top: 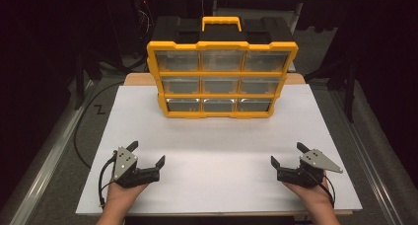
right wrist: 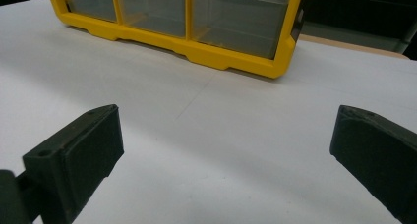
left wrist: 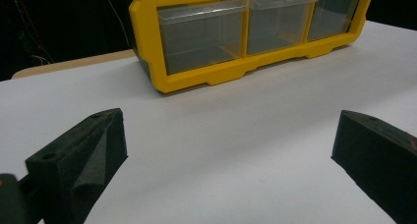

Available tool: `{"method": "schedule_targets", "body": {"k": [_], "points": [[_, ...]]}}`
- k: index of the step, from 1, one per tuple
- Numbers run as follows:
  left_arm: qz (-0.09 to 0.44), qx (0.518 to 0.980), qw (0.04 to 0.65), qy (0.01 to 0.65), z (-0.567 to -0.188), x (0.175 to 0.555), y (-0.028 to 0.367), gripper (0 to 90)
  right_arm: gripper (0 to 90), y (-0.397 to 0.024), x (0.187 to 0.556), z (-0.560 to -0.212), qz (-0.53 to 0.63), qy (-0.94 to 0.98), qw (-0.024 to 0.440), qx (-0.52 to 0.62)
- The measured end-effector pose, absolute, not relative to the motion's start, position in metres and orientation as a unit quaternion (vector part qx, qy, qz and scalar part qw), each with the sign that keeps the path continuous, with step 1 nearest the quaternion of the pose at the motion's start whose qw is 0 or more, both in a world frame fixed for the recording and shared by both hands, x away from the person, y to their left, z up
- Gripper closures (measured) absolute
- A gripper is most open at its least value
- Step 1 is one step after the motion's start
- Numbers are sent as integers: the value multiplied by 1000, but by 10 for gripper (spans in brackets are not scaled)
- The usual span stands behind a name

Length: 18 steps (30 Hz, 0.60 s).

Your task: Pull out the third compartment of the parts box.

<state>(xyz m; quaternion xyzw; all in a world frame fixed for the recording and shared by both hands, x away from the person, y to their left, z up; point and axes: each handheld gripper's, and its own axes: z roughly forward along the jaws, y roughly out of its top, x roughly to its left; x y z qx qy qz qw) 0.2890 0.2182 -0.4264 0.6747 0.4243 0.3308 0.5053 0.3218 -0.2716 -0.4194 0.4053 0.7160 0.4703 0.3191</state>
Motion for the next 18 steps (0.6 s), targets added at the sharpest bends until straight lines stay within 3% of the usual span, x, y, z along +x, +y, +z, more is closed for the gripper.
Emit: {"method": "schedule_targets", "body": {"k": [18], "points": [[319, 685, 507, 414, -428, 291, 212, 5, 9, -262, 339, -420, 457, 712, 336, 414]]}}
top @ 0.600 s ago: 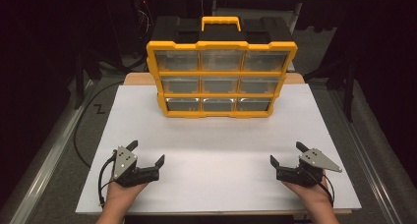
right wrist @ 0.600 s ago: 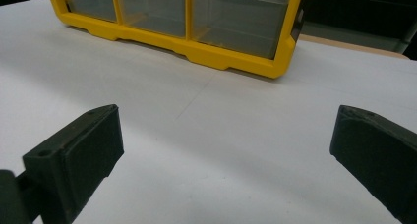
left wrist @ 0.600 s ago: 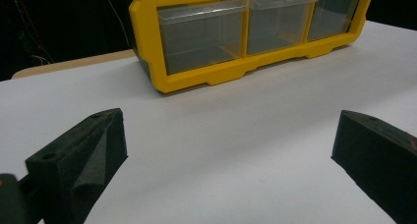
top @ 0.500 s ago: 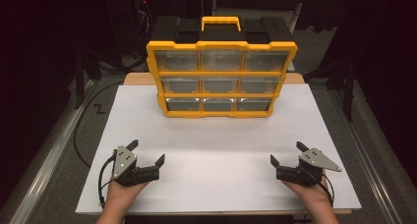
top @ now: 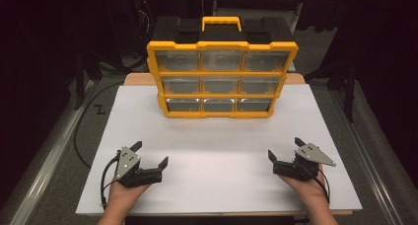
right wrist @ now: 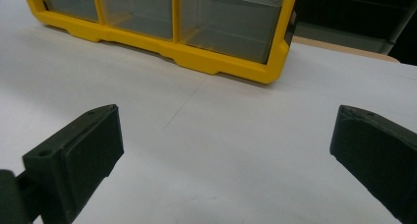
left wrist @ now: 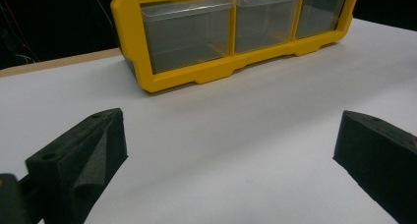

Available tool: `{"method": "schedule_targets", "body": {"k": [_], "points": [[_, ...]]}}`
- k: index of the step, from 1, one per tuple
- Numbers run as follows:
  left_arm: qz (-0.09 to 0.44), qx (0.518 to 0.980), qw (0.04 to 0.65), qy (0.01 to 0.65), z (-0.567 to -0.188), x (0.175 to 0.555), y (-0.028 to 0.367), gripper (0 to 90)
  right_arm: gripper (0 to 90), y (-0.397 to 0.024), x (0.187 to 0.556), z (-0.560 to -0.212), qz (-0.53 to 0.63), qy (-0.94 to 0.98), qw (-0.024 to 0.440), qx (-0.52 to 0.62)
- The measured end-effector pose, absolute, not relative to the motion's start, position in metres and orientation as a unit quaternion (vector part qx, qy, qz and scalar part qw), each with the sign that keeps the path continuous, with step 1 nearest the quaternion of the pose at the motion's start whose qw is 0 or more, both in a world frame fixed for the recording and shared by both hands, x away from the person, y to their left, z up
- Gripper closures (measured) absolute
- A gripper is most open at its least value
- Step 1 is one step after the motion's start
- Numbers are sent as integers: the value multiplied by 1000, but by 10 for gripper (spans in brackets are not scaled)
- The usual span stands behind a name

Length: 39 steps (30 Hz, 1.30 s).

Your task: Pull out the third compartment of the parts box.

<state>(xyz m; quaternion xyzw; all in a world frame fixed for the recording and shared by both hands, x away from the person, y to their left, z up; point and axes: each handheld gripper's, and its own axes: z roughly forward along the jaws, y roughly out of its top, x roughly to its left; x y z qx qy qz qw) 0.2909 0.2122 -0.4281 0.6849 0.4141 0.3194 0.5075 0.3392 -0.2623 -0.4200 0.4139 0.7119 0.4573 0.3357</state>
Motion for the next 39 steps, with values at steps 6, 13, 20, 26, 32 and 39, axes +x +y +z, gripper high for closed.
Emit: {"method": "schedule_targets", "body": {"k": [6, 13, 20, 26, 32, 39], "points": [[326, 684, 506, 412, -429, 291, 212, 5, 9, -259, 354, -419, 459, 706, 339, 420], [315, 688, 504, 417, -429, 293, 211, 5, 9, -253, 375, -420, 449, 709, 336, 427], [312, 686, 507, 418, -427, 290, 212, 5, 10, -244, 398, -422, 431, 716, 341, 430], [312, 686, 505, 422, -428, 291, 212, 5, 10, -245, 404, -419, 422, 716, 355, 429], [306, 687, 506, 423, -427, 291, 212, 10, 10, -247, 400, -417, 416, 718, 361, 426], [299, 692, 500, 426, -427, 292, 214, 10, 10, -252, 391, -418, 402, 728, 369, 416]]}}
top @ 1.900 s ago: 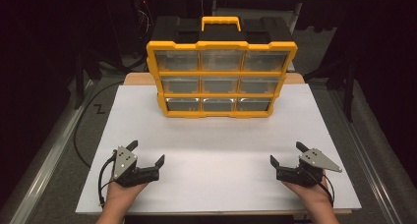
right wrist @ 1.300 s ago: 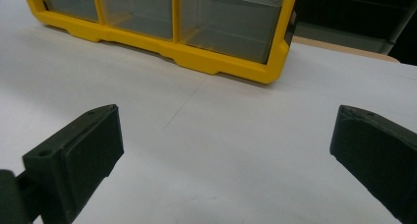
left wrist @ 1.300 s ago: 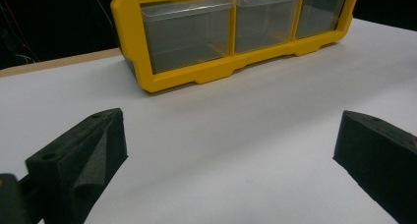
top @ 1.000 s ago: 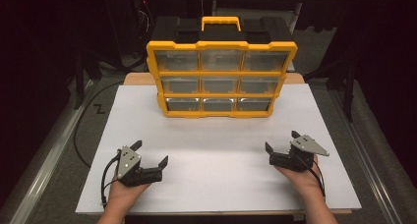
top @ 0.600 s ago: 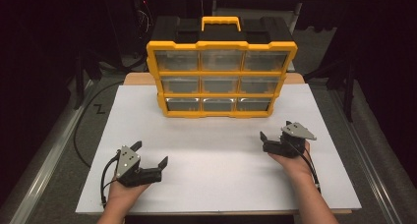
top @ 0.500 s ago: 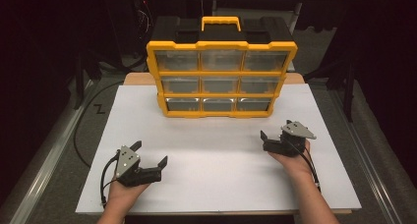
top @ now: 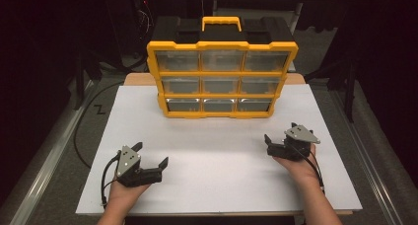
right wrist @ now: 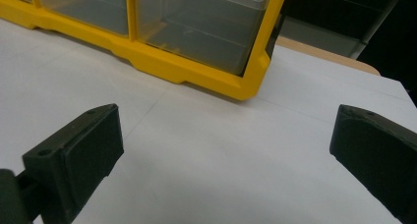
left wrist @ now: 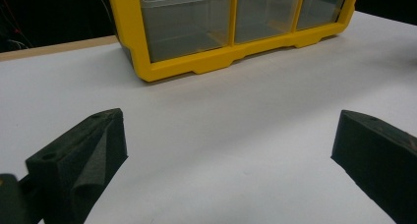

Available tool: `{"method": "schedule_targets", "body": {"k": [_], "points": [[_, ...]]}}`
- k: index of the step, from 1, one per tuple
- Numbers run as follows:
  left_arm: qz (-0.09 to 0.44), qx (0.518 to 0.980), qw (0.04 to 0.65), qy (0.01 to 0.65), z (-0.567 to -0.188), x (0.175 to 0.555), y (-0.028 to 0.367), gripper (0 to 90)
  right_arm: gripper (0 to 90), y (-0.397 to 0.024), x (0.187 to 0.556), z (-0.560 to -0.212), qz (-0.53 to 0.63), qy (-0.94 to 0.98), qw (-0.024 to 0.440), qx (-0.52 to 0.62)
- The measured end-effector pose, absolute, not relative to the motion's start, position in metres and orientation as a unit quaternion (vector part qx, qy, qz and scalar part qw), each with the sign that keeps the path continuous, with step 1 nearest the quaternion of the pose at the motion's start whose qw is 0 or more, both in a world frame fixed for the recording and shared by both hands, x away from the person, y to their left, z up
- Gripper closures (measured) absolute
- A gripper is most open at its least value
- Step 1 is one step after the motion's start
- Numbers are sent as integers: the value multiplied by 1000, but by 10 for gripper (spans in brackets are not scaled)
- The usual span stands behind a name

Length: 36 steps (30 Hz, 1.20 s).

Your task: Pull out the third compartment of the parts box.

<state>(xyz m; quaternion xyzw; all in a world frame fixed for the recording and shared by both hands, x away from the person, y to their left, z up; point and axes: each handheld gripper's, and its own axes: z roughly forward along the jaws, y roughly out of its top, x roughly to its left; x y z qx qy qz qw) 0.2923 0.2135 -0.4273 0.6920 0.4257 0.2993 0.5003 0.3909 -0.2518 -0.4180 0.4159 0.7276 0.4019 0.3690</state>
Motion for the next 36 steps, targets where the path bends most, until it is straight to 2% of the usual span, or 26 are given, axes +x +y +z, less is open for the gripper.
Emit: {"method": "schedule_targets", "body": {"k": [7, 15, 22, 36], "points": [[302, 687, 506, 426, -426, 291, 213, 10, 9, -263, 380, -422, 389, 735, 372, 412], [319, 683, 503, 423, -428, 290, 211, 5, 13, -254, 379, -425, 370, 761, 375, 380], [316, 694, 495, 417, -429, 291, 209, 6, 10, -238, 373, -428, 324, 793, 405, 321], [325, 685, 503, 416, -428, 288, 210, 5, 9, -219, 365, -432, 246, 825, 453, 232]]}}
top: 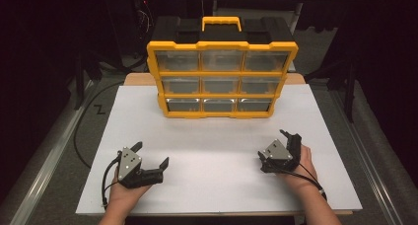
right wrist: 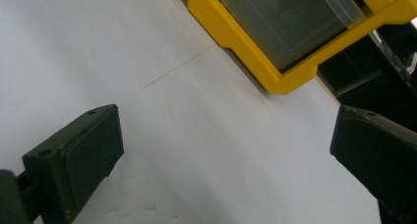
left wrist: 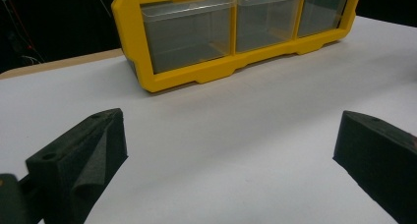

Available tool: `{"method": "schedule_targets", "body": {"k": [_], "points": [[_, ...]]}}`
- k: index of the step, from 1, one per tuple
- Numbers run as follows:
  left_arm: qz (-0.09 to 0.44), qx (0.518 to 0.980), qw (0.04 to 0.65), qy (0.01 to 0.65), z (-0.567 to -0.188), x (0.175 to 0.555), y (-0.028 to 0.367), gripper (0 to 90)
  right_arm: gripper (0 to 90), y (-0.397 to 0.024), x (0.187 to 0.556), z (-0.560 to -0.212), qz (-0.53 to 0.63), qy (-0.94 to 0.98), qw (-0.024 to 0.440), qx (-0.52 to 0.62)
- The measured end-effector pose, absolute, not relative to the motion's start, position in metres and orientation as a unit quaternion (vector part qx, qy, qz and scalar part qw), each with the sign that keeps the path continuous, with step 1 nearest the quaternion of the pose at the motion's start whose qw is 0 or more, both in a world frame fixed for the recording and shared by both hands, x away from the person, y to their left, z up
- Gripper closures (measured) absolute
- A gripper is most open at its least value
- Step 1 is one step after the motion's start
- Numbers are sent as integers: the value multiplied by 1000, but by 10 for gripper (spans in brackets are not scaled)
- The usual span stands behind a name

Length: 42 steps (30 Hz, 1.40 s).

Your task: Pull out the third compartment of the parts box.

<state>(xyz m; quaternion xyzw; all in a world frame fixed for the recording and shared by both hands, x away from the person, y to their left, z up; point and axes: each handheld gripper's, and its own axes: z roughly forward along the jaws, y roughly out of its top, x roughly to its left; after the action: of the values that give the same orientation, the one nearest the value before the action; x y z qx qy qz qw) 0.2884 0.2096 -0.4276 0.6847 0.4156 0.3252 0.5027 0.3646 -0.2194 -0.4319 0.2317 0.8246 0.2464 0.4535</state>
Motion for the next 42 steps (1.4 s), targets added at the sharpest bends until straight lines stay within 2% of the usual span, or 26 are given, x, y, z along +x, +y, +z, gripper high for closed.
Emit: {"method": "schedule_targets", "body": {"k": [17, 42], "points": [[334, 686, 502, 407, -427, 288, 208, 5, 9, -203, 353, -430, 168, 830, 515, 133], [335, 687, 504, 403, -428, 287, 207, 5, 10, -190, 343, -431, 56, 823, 564, 27]]}}
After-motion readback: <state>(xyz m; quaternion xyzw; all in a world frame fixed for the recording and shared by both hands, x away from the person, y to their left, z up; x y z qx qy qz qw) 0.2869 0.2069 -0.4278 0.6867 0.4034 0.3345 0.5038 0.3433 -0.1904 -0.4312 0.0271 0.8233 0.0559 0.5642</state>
